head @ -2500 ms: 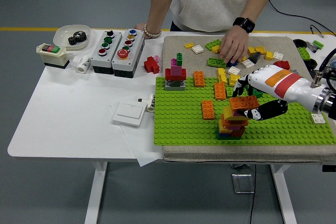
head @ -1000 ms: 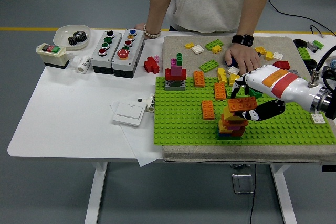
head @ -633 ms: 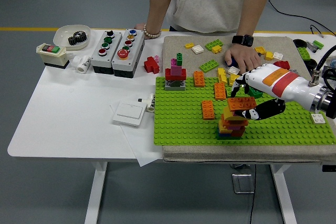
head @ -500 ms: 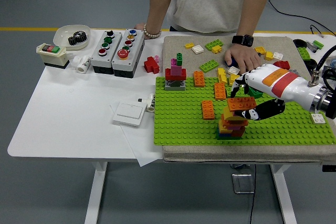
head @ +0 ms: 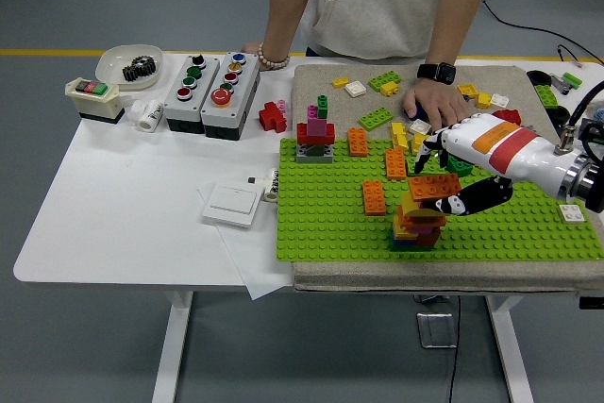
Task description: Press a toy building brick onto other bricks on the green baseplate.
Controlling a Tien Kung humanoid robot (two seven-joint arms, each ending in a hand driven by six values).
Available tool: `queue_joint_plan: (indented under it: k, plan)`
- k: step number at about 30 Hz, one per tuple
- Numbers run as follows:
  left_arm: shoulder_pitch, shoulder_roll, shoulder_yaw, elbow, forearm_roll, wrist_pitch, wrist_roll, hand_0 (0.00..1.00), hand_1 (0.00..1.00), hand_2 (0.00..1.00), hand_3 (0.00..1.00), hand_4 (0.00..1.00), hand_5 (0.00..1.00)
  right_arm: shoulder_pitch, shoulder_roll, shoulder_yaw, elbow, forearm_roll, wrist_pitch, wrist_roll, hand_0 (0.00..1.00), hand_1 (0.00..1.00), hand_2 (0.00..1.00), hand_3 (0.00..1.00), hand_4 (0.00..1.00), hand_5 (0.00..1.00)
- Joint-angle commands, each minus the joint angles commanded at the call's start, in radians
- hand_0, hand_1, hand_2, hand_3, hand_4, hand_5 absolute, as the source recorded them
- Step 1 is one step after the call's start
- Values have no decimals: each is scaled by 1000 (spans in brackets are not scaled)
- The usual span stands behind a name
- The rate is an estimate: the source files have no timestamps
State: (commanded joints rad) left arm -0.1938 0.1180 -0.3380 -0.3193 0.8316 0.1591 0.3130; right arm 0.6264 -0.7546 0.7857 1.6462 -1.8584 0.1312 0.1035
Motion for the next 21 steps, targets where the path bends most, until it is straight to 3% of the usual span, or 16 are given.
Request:
queue_joint_plan:
  k: [21]
  plan:
    - [-5,0,7,-1,-11,3,-4,808,769,745,584,644,655,2,3,-1,-7,-6,-2,1,407,496,650,602,841,394]
